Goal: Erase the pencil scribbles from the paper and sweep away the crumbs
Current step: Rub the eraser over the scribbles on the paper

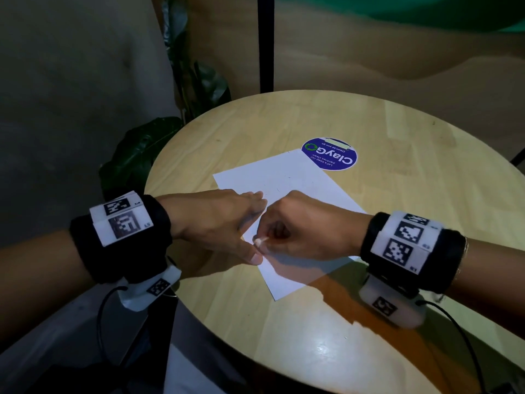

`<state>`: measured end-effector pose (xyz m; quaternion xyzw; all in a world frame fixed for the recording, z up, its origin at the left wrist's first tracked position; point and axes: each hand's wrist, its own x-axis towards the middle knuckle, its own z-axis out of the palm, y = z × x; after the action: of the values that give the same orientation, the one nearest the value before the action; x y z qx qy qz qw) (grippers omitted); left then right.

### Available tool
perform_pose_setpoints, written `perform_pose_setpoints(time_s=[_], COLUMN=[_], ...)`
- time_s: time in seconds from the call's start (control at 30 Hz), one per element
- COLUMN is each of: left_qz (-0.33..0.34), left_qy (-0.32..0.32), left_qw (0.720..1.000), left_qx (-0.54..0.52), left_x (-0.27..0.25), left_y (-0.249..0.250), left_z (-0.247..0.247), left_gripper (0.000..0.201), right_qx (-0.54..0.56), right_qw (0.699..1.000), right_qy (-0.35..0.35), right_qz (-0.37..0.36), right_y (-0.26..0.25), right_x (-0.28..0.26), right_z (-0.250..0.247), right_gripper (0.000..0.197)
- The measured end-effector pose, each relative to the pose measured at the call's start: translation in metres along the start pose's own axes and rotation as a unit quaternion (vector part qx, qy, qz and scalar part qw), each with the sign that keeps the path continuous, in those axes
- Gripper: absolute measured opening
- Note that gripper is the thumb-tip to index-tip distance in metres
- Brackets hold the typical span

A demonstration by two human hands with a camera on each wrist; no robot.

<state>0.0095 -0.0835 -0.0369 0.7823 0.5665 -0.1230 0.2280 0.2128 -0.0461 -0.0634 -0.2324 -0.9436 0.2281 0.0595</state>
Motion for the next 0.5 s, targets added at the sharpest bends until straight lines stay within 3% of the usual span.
perform_pose_setpoints(time_s=[0.13, 0.27, 0.4, 0.5], left_qz=[-0.005, -0.018, -0.034, -0.032], left_qy=[0.000, 0.008, 0.009, 0.002], left_qw=[0.999, 0.999, 0.998, 0.997], left_qx=[0.033, 0.044, 0.052, 0.074], left_x=[0.003, 0.005, 0.006, 0.007], left_y=[0.003, 0.006, 0.010, 0.011], left_z=[-0.001, -0.001, 0.000, -0.001], left_gripper=[0.069, 0.067, 0.063, 0.069], right_qx=[-0.074, 0.002, -0.060, -0.043], right_qw=[0.992, 0.999, 0.991, 0.995], right_qy=[0.072, 0.013, 0.081, 0.049], right_qz=[0.070, 0.033, 0.088, 0.070], right_y=[0.020, -0.001, 0.015, 0.008], right_x=[0.004, -0.013, -0.013, -0.014], right_z=[-0.004, 0.003, -0.001, 0.001], right_gripper=[0.019, 0.021, 0.033, 0.033])
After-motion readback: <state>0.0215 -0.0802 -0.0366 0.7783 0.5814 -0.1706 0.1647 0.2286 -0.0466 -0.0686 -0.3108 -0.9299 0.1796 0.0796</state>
